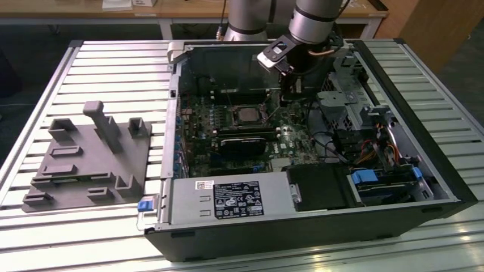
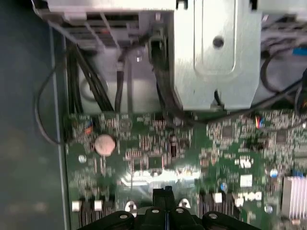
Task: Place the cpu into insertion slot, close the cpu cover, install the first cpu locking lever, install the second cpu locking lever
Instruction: 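Close the cpu cover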
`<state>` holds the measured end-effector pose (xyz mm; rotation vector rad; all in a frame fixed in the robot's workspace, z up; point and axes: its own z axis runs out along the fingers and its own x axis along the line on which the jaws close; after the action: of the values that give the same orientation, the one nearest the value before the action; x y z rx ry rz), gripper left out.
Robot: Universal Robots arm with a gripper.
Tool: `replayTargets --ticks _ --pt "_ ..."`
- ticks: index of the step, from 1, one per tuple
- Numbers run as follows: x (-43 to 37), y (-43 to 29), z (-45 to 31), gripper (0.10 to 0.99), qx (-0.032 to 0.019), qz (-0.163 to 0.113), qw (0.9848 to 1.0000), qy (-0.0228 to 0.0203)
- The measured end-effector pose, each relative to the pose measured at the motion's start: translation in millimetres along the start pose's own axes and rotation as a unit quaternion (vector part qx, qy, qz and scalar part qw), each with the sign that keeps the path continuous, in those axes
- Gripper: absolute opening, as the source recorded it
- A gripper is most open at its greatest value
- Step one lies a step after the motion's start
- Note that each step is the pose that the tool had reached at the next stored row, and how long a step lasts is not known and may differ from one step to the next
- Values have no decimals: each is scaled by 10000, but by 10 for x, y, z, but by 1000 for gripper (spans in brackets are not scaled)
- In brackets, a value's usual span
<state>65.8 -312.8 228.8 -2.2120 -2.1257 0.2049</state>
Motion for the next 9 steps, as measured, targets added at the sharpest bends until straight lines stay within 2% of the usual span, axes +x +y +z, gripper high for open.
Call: replayTargets --ticks 1,3,5,9 --pt "0 1 0 106 49 -1 10000 -2" --pt "0 0 0 106 50 -2 10000 -3" --pt "0 -12 2 106 41 -2 10000 -2" --pt "-3 -98 14 106 -11 1 10000 1"
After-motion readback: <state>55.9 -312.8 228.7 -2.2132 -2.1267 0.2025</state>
